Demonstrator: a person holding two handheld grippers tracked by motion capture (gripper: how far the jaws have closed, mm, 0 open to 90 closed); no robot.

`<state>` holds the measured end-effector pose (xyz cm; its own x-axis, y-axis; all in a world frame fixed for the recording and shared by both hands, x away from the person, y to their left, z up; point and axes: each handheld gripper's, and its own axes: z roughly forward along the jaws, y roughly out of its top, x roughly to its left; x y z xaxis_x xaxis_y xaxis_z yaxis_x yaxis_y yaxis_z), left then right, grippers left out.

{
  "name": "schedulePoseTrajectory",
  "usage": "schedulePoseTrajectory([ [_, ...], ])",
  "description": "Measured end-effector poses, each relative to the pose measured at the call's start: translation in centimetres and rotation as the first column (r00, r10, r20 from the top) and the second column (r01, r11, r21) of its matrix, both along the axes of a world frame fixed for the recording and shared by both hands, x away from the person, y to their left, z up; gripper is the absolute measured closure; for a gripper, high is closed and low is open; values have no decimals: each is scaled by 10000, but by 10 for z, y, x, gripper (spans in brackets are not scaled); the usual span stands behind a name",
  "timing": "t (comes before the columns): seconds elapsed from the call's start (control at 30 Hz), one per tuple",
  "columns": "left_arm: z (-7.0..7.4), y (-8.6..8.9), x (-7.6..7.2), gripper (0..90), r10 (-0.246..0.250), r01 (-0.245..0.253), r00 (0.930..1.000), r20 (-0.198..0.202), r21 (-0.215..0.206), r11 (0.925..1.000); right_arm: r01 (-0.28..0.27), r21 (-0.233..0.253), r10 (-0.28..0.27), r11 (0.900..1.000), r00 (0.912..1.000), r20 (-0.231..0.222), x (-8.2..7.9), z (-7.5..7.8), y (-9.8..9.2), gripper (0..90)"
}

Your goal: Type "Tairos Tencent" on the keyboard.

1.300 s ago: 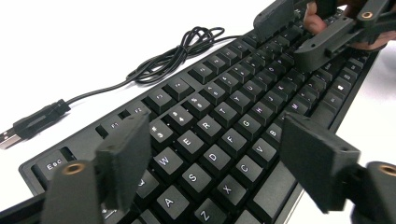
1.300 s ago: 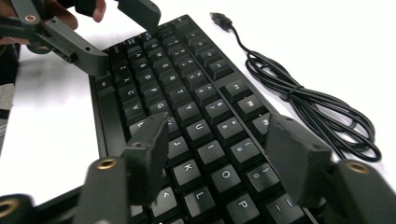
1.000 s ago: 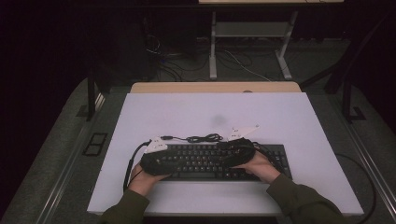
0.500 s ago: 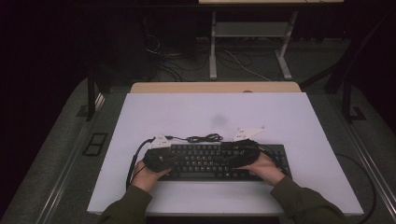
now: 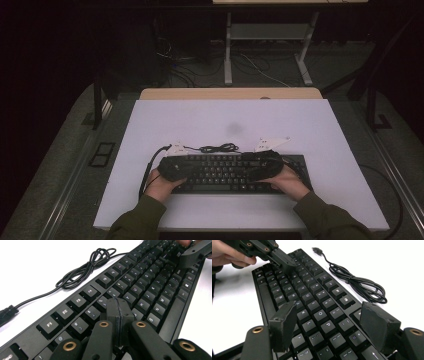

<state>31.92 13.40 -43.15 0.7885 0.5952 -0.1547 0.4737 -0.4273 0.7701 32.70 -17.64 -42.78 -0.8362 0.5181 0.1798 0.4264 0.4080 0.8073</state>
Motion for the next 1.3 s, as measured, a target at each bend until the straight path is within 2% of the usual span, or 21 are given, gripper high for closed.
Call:
schedulePoseTrajectory([
  [0.33, -3, -3, 5, 887, -162, 163, 9999, -53, 213, 9996, 187, -4, -187, 9998, 9998, -55, -2, 0, -4, 296],
  [0.7, -4, -5, 6, 887, -135, 137, 9998, -128, 188, 9997, 192, -17, -192, 9998, 9998, -18, -2, -1, -6, 296],
  [0.8, -6, -7, 6, 887, -189, 193, 9997, -137, 304, 9993, 197, -20, -197, 9998, 9998, -22, -2, -1, -6, 296],
  [1.3, -3, -7, 5, 887, -191, 193, 9998, -65, 227, 9996, 198, -46, -197, 9998, 9998, 19, -2, 0, -6, 297],
])
